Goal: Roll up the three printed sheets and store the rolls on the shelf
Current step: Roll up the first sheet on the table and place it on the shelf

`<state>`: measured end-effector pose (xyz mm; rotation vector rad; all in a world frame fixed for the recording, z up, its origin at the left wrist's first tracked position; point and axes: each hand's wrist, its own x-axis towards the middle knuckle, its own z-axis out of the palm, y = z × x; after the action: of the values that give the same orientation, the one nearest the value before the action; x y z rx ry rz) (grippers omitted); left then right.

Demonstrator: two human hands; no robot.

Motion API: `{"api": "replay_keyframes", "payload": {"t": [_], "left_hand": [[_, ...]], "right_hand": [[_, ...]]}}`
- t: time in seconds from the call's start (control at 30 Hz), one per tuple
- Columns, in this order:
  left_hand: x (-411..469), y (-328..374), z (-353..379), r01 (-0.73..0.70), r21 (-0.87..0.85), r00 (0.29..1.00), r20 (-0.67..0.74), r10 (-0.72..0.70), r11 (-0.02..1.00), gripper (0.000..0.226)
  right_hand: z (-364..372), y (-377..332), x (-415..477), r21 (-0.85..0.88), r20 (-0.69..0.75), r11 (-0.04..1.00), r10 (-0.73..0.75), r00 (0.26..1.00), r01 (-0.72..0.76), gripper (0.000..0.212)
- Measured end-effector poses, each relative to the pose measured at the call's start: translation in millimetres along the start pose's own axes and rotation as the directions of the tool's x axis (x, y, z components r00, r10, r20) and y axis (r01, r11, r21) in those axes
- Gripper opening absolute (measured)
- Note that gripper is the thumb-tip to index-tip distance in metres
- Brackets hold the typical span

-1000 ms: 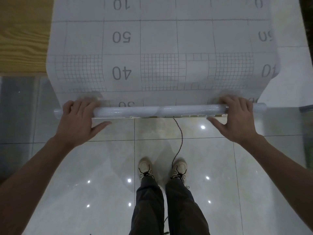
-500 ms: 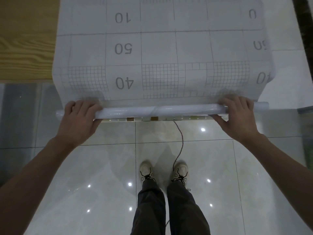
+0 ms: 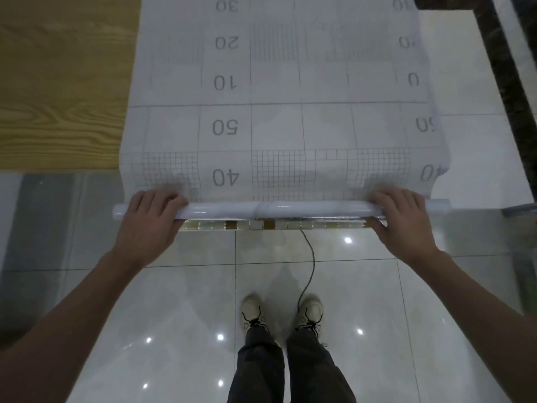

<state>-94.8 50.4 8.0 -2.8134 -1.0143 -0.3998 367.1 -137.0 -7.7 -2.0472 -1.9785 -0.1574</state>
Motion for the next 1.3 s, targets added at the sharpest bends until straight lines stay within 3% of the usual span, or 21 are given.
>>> {"api": "replay_keyframes", "payload": {"t": [0.1,0.27,0.43,0.57,0.77,0.9,1.03,1.2,1.3], "left_hand": [[0.3,3.1,-6.9,0.053,0.009,0.999,-0.002,-0.053,0.999,0.033],[6.3,-4.5,-20.0,0.03,-0.041,0.994,0.109,-0.026,0.999,0.048],[16.1,-11.4,-21.8,0.005,0.007,0.995,0.101,-0.006,1.0,0.032],[17.5,-9.3,-22.1,0.046,0.005,0.996,0.08,-0.046,0.999,0.032],[22.6,-19.1,-32.2,0.015,-0.071,0.985,0.172,-0.003,0.997,0.044],[27.2,-19.8,-34.8,0.005,-0.073,0.992,0.129,0.004,0.997,0.033],[27.1,-16.4,-36.8,0.048,-0.04,0.996,0.083,-0.044,0.998,0.04],[30.6,-25.2,-43.1,0.027,-0.111,0.979,0.206,-0.004,0.993,0.052],[35.0,-30.2,-45.4,0.025,-0.1,0.978,0.21,-0.004,0.995,0.039]], "right_hand": [[-4.6,-5.6,1.8,-0.039,-0.038,0.998,0.045,0.998,-0.046,0.038],[-15.8,-6.6,9.7,0.035,0.054,0.996,0.083,0.995,-0.085,0.06],[-18.3,-0.8,26.7,-0.005,0.032,1.0,0.006,0.999,-0.006,0.051],[-24.0,-4.1,35.3,-0.047,-0.016,0.998,-0.038,0.999,0.038,0.039],[-33.3,-12.3,41.1,-0.035,0.045,0.999,0.014,0.999,-0.013,0.055],[-35.2,-16.8,42.3,-0.067,0.03,0.998,-0.008,1.0,0.01,0.042],[-35.6,-21.6,44.5,-0.111,0.025,0.994,0.024,0.999,-0.021,0.04],[-45.1,-25.1,51.2,-0.067,0.11,0.996,0.063,0.992,-0.056,0.06],[-46.0,-22.4,57.8,-0.058,0.115,0.998,0.024,0.993,-0.017,0.047]]}}
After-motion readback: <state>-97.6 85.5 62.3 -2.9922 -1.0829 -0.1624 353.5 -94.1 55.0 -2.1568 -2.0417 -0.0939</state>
